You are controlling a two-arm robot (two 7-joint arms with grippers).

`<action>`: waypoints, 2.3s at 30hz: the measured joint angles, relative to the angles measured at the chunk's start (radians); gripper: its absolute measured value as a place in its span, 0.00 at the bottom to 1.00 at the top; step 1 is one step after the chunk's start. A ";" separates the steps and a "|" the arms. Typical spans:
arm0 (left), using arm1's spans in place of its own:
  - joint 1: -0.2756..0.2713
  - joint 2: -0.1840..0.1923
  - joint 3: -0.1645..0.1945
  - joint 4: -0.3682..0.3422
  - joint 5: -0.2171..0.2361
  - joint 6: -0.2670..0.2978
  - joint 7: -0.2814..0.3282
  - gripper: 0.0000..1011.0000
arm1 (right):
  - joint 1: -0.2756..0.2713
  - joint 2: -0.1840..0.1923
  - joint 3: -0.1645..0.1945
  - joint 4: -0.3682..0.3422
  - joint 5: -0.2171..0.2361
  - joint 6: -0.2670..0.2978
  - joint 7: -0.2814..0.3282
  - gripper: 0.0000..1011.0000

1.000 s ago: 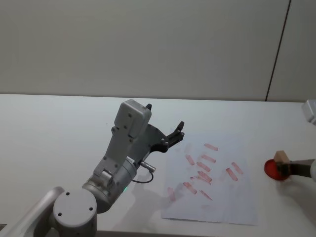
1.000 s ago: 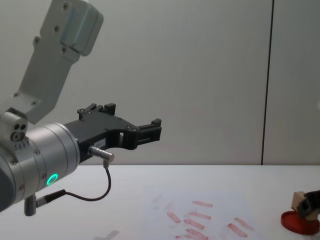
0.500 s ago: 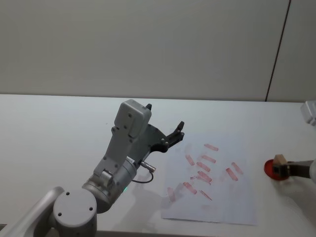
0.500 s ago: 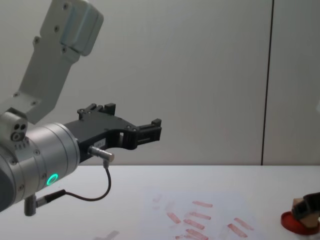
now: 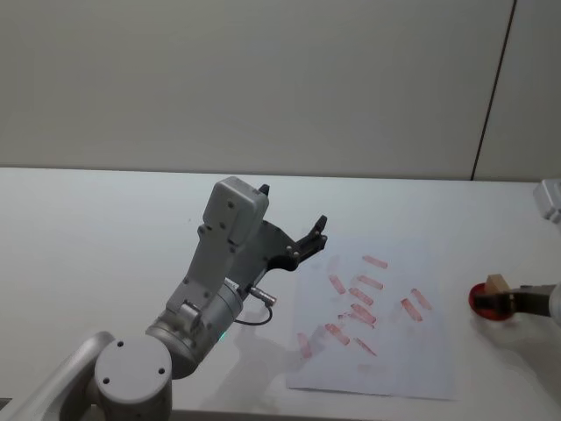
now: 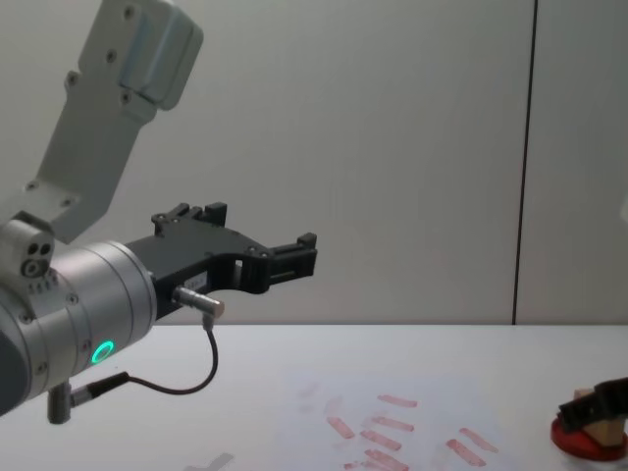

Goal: Use the one hand to pick up the stamp and affix it onto the A4 paper.

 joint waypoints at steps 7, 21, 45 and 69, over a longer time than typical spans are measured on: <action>0.000 0.000 0.000 0.000 0.000 0.000 0.000 0.99 | -0.009 0.002 0.000 -0.017 -0.001 -0.035 0.010 0.99; 0.000 0.000 0.000 0.000 0.000 0.000 0.000 0.99 | -0.047 0.014 0.000 -0.088 0.003 -0.173 0.050 0.99; 0.000 0.000 0.000 0.000 0.000 0.000 0.000 0.99 | -0.102 0.042 -0.026 -0.206 0.012 -0.358 0.262 0.99; 0.000 0.000 0.000 0.000 0.000 0.000 0.000 0.99 | -0.118 0.050 -0.043 -0.241 0.019 -0.373 0.351 0.99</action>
